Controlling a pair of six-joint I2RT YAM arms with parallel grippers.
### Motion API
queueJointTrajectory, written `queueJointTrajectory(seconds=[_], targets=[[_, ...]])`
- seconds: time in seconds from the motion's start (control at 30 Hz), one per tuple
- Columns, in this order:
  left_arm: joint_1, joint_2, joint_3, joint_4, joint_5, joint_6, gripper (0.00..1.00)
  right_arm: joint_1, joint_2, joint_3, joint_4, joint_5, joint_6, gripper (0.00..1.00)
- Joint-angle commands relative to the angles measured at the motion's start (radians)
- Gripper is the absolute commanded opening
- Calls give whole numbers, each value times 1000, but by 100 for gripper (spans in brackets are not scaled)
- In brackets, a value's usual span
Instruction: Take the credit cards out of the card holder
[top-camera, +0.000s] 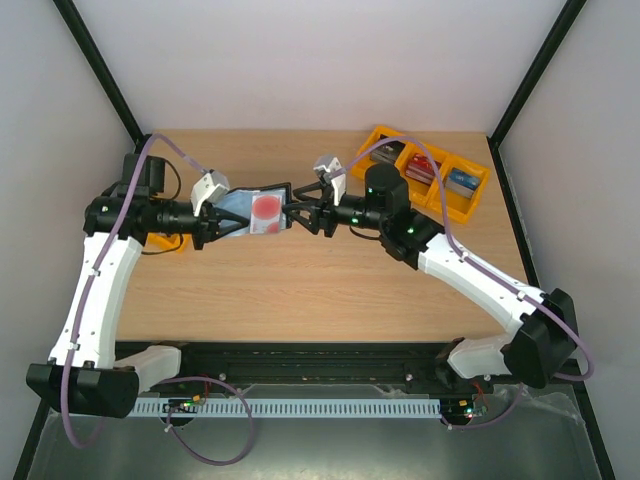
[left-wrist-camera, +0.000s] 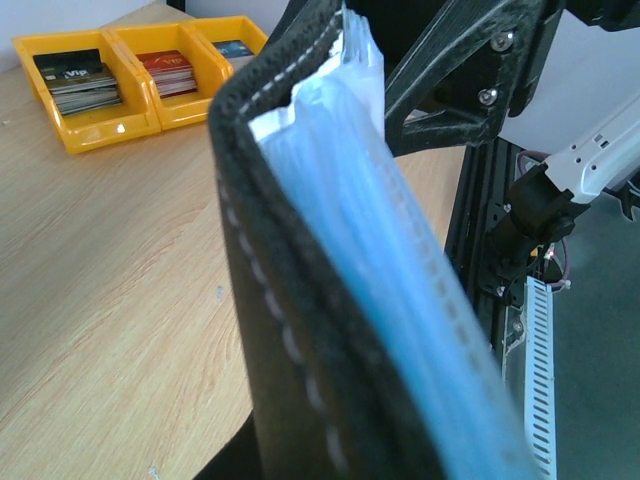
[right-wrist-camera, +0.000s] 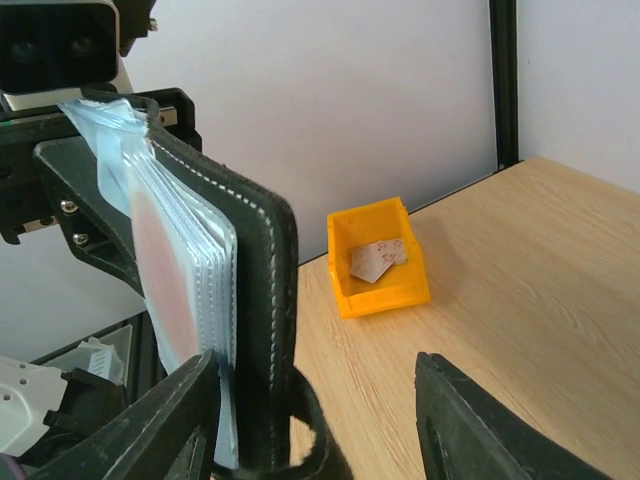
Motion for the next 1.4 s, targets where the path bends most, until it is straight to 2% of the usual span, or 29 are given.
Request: queueJointTrajectory(seconds=[0.0,0.3,0.6,0.93,1.1,1.37], targets=[[0,-25,4,-14,47,21,2,3,22,1,55,-32,35,53],[1,-20,10,-18,49,26,2,2,12,5,-28,46,-6,56],[1,-20,5,-18,49,26,2,7,43,22,9,-38,29,61],[3,-21,3,-19,54,26,2,10,54,45,19,-32,23,66],[3,-23,5,-22,53,31,2,-4,15,42,-31,45,-25,65],[3,-24,6,-24,51,32,2,-6,18,42,-43,26,-24,65]])
